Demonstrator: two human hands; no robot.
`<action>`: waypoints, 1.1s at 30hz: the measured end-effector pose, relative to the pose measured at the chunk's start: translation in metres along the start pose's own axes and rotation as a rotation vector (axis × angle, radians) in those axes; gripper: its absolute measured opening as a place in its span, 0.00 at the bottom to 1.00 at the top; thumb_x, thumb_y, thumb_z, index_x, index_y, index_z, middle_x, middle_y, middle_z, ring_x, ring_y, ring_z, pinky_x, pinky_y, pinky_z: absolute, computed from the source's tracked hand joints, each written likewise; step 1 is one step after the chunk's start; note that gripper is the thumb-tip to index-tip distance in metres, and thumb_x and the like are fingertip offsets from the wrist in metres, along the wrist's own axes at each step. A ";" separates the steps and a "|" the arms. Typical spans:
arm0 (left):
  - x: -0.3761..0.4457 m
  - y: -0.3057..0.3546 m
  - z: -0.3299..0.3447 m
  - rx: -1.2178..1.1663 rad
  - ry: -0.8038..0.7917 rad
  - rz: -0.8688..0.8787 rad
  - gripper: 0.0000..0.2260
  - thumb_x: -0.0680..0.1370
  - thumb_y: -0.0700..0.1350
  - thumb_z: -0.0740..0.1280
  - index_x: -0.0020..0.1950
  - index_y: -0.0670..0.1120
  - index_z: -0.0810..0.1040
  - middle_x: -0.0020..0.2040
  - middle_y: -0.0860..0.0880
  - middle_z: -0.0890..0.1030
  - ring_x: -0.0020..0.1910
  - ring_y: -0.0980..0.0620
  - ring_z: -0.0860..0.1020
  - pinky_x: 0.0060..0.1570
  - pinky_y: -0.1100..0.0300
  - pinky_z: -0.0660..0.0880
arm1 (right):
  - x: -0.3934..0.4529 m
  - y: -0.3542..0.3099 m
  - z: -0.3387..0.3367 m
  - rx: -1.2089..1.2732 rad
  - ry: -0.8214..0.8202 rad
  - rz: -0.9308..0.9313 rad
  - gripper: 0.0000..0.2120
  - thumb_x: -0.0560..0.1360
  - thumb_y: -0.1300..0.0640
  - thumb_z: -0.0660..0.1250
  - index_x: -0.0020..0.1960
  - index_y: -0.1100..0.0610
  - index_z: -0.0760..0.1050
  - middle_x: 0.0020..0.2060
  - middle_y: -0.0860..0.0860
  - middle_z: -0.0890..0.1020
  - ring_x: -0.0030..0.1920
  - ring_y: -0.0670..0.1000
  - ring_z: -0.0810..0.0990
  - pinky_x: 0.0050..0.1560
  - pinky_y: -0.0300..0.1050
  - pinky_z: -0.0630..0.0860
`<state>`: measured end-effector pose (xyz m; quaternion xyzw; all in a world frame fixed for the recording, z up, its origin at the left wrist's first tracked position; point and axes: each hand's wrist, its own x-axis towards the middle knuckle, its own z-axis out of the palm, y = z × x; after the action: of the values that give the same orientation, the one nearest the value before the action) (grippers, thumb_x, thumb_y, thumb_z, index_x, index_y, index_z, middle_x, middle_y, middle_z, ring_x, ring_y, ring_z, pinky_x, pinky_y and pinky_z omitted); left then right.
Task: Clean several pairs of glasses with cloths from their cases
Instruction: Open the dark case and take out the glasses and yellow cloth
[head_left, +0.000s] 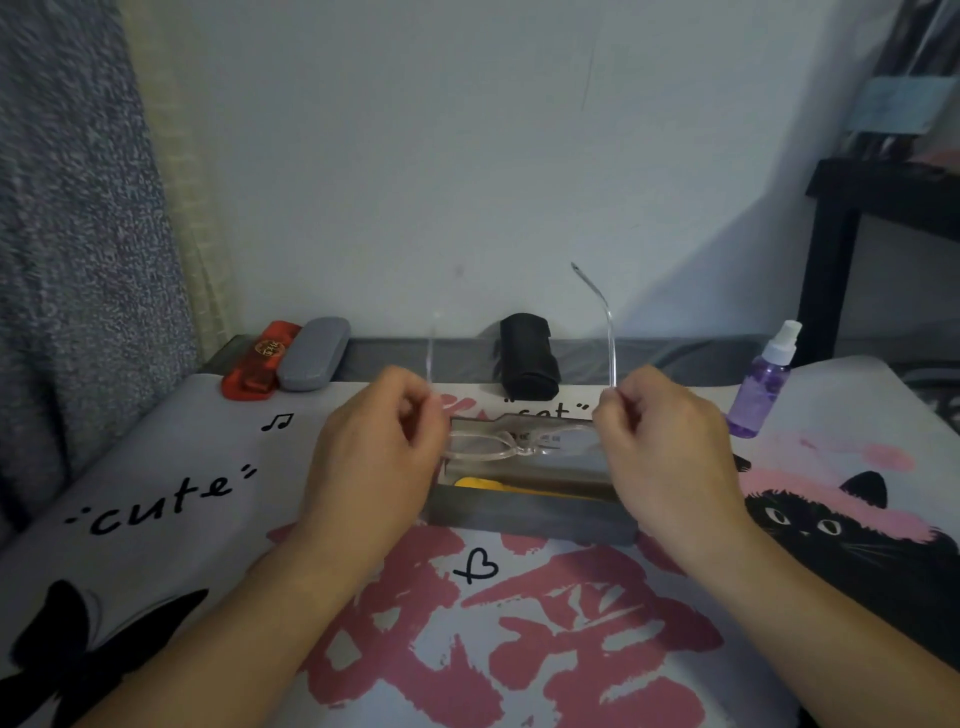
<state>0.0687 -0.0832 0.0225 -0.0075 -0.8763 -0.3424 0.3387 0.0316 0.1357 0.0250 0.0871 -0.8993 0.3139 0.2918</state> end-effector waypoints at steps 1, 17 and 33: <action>0.001 -0.001 0.002 -0.123 0.018 -0.095 0.07 0.80 0.46 0.66 0.42 0.51 0.74 0.32 0.54 0.77 0.30 0.56 0.74 0.31 0.60 0.70 | -0.001 -0.001 0.001 0.034 -0.026 0.040 0.13 0.82 0.55 0.61 0.38 0.54 0.72 0.28 0.49 0.75 0.30 0.49 0.74 0.29 0.45 0.66; 0.037 -0.048 -0.048 -0.235 -0.255 -0.408 0.09 0.82 0.44 0.66 0.44 0.43 0.81 0.34 0.46 0.80 0.33 0.55 0.75 0.40 0.56 0.72 | -0.007 -0.009 0.003 0.426 -0.288 0.092 0.15 0.82 0.50 0.63 0.38 0.52 0.77 0.32 0.47 0.77 0.36 0.46 0.75 0.36 0.39 0.71; 0.056 -0.107 -0.075 0.121 -0.283 -0.595 0.06 0.77 0.44 0.73 0.42 0.43 0.84 0.40 0.41 0.84 0.40 0.44 0.81 0.50 0.50 0.79 | -0.001 -0.014 0.014 0.321 -0.270 0.117 0.10 0.81 0.51 0.65 0.42 0.51 0.80 0.40 0.50 0.83 0.45 0.50 0.80 0.47 0.54 0.79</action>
<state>0.0432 -0.2223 0.0328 0.2214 -0.8971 -0.3693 0.0988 0.0307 0.1167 0.0227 0.1215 -0.8722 0.4549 0.1322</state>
